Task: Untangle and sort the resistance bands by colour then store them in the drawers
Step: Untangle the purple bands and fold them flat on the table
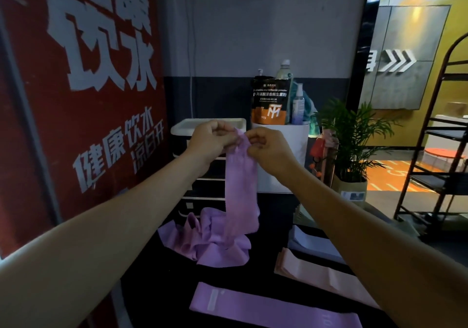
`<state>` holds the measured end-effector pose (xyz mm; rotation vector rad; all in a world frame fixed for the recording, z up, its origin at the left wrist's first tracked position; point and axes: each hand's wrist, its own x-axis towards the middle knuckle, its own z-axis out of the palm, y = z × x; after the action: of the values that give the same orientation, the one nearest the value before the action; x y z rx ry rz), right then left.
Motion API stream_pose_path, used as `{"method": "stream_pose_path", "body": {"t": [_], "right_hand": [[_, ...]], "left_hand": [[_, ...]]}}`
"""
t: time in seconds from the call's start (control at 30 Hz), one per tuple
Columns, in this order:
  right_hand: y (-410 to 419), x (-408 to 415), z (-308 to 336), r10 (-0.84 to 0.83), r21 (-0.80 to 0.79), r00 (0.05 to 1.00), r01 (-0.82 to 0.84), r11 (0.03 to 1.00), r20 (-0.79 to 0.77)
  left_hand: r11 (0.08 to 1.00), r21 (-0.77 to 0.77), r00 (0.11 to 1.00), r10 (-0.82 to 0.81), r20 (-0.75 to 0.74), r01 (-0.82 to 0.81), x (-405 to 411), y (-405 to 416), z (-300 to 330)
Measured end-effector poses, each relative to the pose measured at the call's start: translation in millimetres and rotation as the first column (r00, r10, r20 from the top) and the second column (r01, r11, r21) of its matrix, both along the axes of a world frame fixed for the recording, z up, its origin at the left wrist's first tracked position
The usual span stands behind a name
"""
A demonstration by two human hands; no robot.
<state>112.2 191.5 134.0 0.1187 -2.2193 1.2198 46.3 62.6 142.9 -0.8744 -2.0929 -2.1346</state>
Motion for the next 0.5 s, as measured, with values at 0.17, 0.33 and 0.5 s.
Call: {"method": "stream_pose_path", "body": {"t": [0.17,0.33,0.5], "right_hand": [[4.1,6.5,5.2,0.042,-0.010,0.993,-0.041,0.999,0.108],[20.7,10.3,1.8,0.111,-0.245,0.989,-0.085,0.966,0.094],[24.9,9.2,3.1,0.192,-0.394,0.977,-0.141,0.908,0.092]], "left_hand": [[0.991,-0.066,0.985,0.105,-0.135,-0.115,0.1,3.5,-8.8],[0.967,-0.228,0.993,-0.119,0.002,0.116,0.9,1.7,-18.5],[0.933,-0.201,0.953,-0.280,0.118,0.299,10.4,5.1,-25.9]]}}
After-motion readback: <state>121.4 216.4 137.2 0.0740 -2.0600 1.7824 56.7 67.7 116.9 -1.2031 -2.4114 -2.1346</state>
